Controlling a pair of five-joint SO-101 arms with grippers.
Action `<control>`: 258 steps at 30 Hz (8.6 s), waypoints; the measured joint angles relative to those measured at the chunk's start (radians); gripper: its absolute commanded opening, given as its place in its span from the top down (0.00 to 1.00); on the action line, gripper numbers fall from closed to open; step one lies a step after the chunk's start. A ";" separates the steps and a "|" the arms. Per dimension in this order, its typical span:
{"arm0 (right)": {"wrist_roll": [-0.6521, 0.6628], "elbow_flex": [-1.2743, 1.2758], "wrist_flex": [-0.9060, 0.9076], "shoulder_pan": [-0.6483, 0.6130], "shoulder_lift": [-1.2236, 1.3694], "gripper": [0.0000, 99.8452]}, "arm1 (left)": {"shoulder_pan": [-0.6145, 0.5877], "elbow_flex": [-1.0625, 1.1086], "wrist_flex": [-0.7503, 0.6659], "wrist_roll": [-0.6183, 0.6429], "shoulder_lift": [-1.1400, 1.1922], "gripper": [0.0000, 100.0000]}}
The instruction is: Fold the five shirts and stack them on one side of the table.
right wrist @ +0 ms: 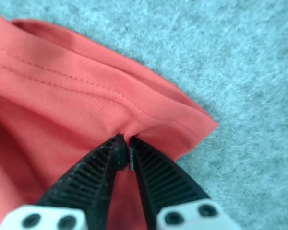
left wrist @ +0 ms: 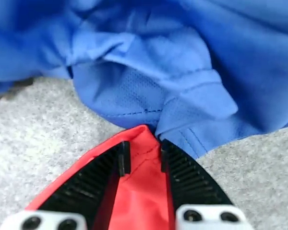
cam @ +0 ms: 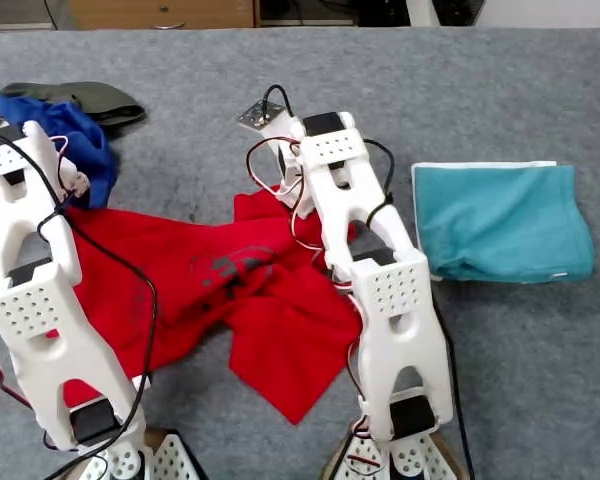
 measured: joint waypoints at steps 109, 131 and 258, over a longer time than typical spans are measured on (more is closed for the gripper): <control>-0.311 -0.936 0.321 0.049 0.417 0.77 | -0.006 -0.043 -0.129 0.012 0.083 0.98; -0.311 -0.867 0.238 0.028 0.448 0.77 | -0.006 -0.043 -0.129 0.012 0.083 0.98; -0.183 -0.382 -0.049 -0.055 -1.330 1.00 | -0.117 0.256 0.302 -0.276 -1.663 0.98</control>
